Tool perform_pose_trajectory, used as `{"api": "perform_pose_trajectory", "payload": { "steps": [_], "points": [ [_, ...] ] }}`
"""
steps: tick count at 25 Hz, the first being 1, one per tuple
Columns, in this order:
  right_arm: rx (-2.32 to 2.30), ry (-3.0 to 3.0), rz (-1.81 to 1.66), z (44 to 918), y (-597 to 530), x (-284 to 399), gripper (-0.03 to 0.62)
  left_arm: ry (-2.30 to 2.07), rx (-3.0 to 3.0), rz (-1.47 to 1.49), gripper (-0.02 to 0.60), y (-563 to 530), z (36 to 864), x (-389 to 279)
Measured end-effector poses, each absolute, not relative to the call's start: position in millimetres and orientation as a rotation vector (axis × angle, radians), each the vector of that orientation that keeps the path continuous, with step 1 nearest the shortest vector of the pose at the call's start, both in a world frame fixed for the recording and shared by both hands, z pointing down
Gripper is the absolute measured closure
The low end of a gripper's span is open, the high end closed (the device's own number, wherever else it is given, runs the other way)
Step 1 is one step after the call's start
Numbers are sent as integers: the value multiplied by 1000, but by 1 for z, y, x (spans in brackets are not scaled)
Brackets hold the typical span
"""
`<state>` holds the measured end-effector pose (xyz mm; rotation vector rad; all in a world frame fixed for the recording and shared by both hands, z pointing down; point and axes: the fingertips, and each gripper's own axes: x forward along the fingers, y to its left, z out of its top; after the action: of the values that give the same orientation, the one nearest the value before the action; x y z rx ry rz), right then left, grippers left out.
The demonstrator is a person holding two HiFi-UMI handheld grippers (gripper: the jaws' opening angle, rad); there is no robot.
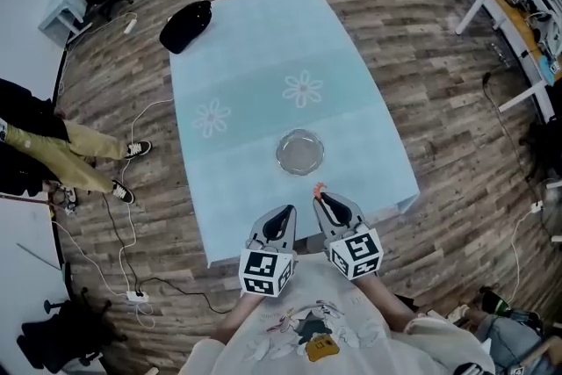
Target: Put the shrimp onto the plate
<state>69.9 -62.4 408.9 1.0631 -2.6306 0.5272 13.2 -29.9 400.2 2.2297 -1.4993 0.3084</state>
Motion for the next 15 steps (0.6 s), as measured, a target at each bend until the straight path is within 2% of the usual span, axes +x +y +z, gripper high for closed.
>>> {"api": "perform_pose_trajectory", "payload": {
  "steps": [9,15],
  "points": [
    [912,-2664,507,424,-104,87,525,-1570,2160,334,574,-67,413,38],
    [861,-2643,503,425,-114,81,525,-1613,2110,361,574,-69,412,27]
  ]
}}
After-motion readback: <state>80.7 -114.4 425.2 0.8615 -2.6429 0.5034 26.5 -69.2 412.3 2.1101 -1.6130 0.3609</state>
